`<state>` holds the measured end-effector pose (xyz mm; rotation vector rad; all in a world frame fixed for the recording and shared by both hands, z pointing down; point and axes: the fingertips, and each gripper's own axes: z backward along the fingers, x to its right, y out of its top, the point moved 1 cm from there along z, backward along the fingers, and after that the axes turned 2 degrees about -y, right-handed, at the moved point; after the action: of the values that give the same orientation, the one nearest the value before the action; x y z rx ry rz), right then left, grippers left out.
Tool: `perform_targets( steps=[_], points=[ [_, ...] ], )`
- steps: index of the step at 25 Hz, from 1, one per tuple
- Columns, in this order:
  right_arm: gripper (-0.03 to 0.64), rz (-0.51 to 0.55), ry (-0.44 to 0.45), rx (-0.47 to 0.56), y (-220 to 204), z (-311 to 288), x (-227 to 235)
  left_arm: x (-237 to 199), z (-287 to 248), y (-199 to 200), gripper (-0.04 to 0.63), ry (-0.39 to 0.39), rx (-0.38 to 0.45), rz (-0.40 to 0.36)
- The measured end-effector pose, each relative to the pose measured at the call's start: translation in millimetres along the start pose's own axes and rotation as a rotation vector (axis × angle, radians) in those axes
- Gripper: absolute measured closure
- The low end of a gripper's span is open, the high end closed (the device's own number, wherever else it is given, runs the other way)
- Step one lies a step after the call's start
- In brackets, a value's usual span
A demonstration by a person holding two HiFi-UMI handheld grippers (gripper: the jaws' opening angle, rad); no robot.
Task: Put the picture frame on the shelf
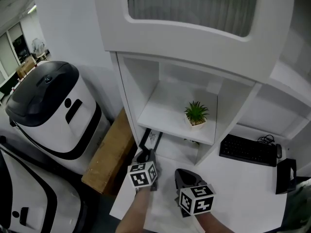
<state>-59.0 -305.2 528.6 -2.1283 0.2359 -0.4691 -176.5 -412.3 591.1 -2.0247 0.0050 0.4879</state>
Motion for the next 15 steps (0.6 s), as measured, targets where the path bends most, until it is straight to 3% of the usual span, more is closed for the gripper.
perform_targets(
  steps=[15],
  points=[
    [0.615,0.002,0.008,0.024,6.2,5.7,-1.3,5.2,24.3,-8.9,0.479,-0.009,-0.032,0.030]
  ],
)
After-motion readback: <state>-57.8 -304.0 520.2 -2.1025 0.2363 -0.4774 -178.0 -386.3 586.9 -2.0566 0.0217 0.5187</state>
